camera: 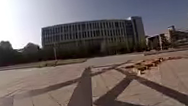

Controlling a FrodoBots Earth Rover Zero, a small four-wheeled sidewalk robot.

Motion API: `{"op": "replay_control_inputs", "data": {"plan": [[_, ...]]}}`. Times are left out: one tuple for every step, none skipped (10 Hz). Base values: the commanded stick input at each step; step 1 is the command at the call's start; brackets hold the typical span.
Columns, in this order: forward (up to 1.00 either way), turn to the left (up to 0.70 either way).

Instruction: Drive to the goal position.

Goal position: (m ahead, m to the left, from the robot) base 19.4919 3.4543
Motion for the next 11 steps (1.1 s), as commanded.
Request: {"op": "replay_control_inputs", "data": {"plan": [[0.7, 0.0], [0.7, 0.0], [0.7, 0.0], [0.7, 0.0], [0.7, 0.01], [0.7, 0.06], [0.7, 0.21], [0.7, 0.27], [0.7, 0.25], [0.7, 0.09], [0.7, 0.03]]}}
